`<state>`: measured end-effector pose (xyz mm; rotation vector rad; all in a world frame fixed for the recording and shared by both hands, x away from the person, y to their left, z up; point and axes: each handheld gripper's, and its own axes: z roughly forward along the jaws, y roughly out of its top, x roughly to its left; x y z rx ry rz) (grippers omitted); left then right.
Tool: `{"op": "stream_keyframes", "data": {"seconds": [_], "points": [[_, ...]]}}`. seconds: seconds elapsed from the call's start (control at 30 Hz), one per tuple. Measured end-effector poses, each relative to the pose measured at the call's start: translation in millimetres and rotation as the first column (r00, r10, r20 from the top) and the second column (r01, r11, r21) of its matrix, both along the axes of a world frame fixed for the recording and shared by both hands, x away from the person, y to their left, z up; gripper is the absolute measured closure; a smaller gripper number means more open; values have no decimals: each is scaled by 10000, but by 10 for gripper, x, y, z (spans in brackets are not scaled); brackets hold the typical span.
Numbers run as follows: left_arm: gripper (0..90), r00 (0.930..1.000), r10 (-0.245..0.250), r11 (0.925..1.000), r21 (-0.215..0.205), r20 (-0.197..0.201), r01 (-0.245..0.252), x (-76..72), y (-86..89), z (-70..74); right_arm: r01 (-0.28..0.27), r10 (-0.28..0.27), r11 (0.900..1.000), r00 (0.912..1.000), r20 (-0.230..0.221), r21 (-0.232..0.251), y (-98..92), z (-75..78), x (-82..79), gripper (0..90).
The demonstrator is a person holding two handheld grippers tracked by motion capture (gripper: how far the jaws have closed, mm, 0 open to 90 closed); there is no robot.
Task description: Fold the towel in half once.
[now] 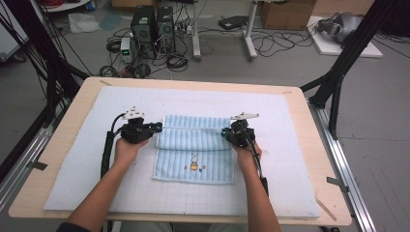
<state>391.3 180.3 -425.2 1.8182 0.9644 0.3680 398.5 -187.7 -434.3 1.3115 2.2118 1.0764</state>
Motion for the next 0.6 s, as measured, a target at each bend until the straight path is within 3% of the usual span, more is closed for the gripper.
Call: {"op": "stream_keyframes", "data": {"seconds": [0.2,0.33,0.6], "points": [[853,9998,-173,9980,-608,90,178,-134,43,44,-351,336,9988,9983,467,333,-33,155,-147,824],[853,9996,-263,9975,-656,96,268,-261,77,12,-740,706,9965,9943,795,396,-38,194,-305,824],[852,9983,-551,9947,-856,181,564,-482,107,-15,-835,752,9934,9918,1031,787,-121,205,-547,824]]}}
